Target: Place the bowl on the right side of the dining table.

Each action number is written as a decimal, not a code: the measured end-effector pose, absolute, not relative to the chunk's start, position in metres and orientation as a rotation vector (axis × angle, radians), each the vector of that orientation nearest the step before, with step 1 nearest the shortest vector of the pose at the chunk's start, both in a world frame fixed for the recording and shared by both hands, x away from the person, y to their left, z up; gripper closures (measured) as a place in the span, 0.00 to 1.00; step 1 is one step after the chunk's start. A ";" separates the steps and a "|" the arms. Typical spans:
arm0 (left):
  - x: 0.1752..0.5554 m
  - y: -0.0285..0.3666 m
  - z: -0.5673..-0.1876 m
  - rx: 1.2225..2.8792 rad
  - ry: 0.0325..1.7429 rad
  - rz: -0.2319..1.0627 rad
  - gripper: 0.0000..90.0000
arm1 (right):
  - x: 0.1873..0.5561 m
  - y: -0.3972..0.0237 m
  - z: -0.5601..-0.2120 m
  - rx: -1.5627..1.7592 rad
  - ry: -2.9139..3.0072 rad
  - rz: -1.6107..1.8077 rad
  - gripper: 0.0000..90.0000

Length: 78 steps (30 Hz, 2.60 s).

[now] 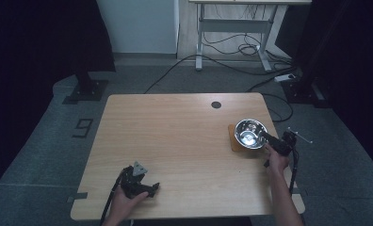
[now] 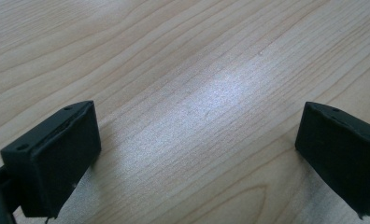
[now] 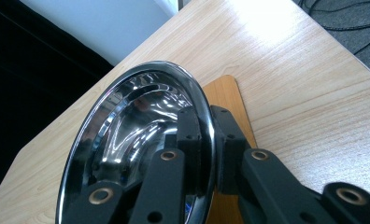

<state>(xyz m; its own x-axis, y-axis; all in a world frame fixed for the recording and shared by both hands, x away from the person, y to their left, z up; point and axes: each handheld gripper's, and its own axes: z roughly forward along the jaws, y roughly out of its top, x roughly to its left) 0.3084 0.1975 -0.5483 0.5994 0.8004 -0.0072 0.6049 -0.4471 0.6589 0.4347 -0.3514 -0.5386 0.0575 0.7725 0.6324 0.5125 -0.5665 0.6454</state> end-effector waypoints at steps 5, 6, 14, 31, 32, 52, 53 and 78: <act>0.308 0.197 -0.548 2.202 1.106 0.407 0.00 | 0.435 -0.354 -0.542 2.100 1.293 1.503 0.92; 0.308 0.198 -0.548 2.202 1.106 0.407 0.00 | 0.435 -0.355 -0.543 2.101 1.292 1.502 0.92; 0.308 0.198 -0.548 2.203 1.106 0.407 0.00 | 0.437 -0.358 -0.548 2.114 1.287 1.490 0.92; 0.308 0.197 -0.548 2.202 1.106 0.407 0.00 | 0.442 -0.355 -0.553 2.086 1.266 1.495 0.90; 0.308 0.197 -0.548 2.202 1.106 0.407 0.00 | 0.442 -0.355 -0.553 2.083 1.267 1.494 0.90; 0.308 0.198 -0.548 2.202 1.107 0.407 0.00 | 0.436 -0.351 -0.546 2.018 1.334 1.341 0.53; 0.308 0.198 -0.548 2.202 1.106 0.407 0.00 | 0.434 -0.351 -0.544 2.007 1.341 1.340 0.50; 0.307 0.198 -0.548 2.202 1.103 0.406 0.00 | 0.369 -0.323 -0.508 1.818 1.532 1.369 0.34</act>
<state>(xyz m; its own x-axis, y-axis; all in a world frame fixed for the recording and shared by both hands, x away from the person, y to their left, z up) 0.3066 0.1977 -0.5483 0.6010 0.7992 -0.0077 0.6033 -0.4474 0.6602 0.3687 -0.3227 -0.5079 -0.0781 0.9046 0.4190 0.5179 -0.3223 0.7924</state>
